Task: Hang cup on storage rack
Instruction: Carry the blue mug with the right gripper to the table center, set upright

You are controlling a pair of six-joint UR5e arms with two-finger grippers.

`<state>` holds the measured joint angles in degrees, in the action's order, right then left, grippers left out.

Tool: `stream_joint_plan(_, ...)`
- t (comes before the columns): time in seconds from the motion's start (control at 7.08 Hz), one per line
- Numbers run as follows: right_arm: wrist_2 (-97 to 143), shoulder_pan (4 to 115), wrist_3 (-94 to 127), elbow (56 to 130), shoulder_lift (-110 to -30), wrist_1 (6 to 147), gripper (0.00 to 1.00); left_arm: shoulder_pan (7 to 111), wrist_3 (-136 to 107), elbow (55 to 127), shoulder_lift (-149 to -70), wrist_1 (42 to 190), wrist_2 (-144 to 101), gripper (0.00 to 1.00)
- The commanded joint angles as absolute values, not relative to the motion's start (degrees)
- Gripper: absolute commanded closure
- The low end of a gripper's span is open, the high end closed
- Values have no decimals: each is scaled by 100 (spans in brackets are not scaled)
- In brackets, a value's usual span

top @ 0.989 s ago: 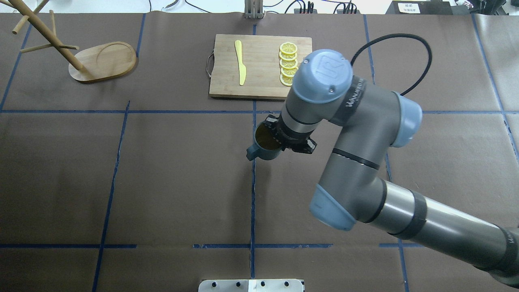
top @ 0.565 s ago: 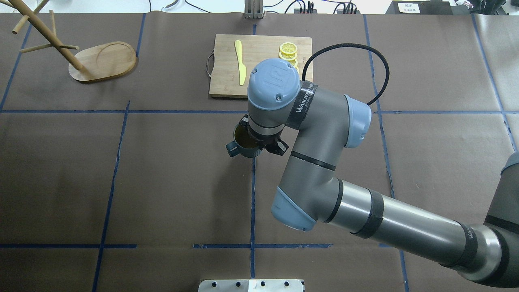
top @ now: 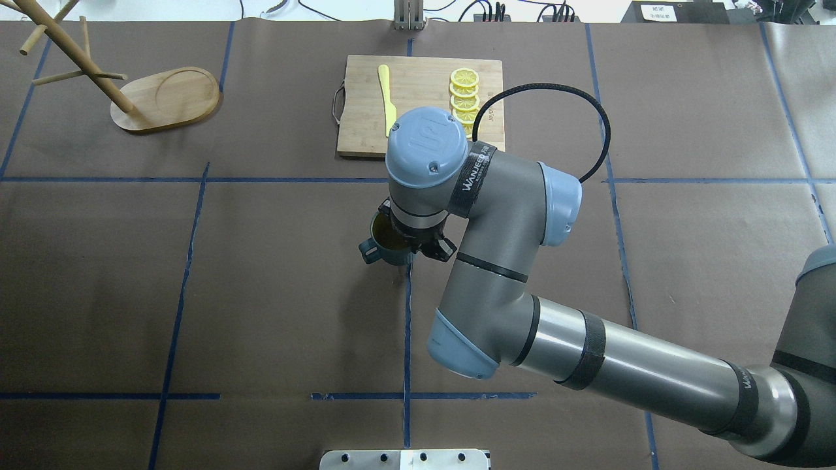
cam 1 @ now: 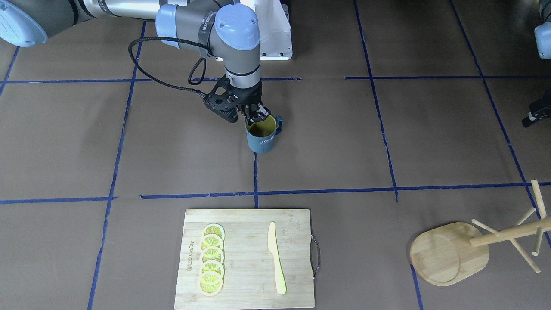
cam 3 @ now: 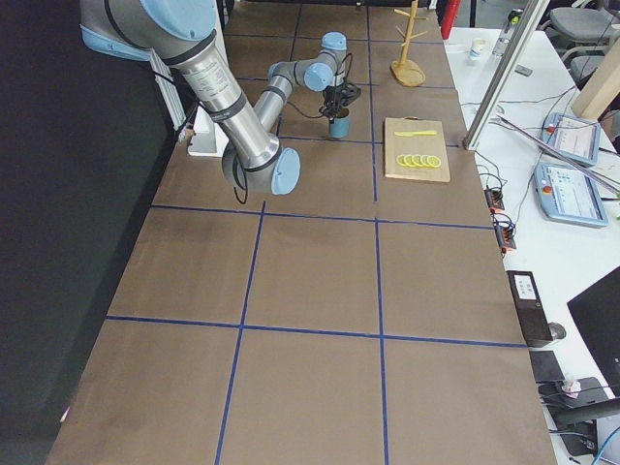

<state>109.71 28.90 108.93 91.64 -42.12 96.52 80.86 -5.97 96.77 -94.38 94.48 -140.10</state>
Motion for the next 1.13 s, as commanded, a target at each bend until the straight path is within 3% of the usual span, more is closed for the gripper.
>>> stream_joint_plan(0.0,11232,2883,10890,9158,-4245,9650,90,8086,-598,9668,-9439,9448,-14010,0)
stream_joint_plan(0.14,11232,2883,10881,9150,-4245,9650,81,8086,-598,9677,-9439,9448,-14010,0)
stream_joint_plan(0.28,11232,2883,10881,9149,-4245,9642,62,8086,-598,9668,-9439,9448,-14010,0)
stream_joint_plan(0.56,11198,2857,10890,9158,-4245,9650,0,8086,-598,9668,-9439,9448,-14010,0)
stream_joint_plan(0.99,11250,3075,10863,9394,-4236,9694,0,8086,-572,9868,-9475,9483,-14001,0)
